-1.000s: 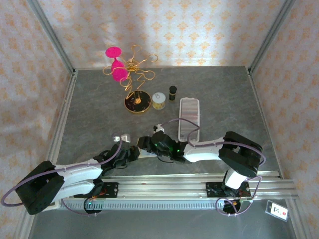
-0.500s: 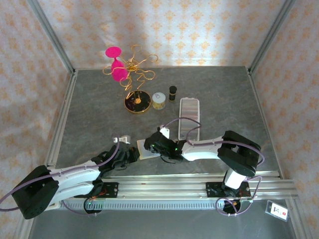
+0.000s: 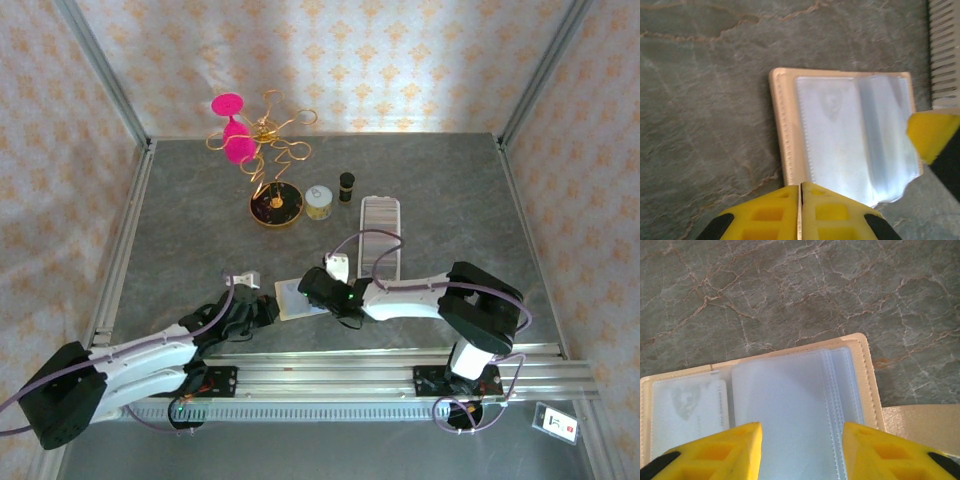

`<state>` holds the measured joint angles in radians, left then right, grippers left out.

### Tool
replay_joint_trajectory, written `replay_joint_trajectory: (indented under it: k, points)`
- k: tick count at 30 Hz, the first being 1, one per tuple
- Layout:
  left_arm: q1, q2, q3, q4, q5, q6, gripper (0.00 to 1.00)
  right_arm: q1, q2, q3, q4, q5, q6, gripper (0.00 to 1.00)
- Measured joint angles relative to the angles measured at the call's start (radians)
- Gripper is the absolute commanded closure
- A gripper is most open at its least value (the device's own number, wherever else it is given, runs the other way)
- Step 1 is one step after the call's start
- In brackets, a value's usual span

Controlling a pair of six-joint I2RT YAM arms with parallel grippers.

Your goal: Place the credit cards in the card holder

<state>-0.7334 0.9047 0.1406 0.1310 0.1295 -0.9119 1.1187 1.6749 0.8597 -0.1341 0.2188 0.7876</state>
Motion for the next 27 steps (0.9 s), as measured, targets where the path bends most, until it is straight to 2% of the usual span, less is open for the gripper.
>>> replay_joint_trajectory:
  k: [12,20,27]
  points:
    - [0.000,-0.046,0.016,-0.020,0.002,-0.004,0.86,0.004,0.053,0.031,-0.052,0.024,-0.014,0.59]
    - [0.000,-0.046,0.016,-0.021,0.000,-0.006,0.85,0.011,-0.002,-0.038,0.027,-0.039,0.102,0.60]
    - [0.000,-0.022,0.016,-0.021,-0.007,-0.006,0.84,0.044,-0.023,-0.051,0.037,-0.079,0.190,0.55]
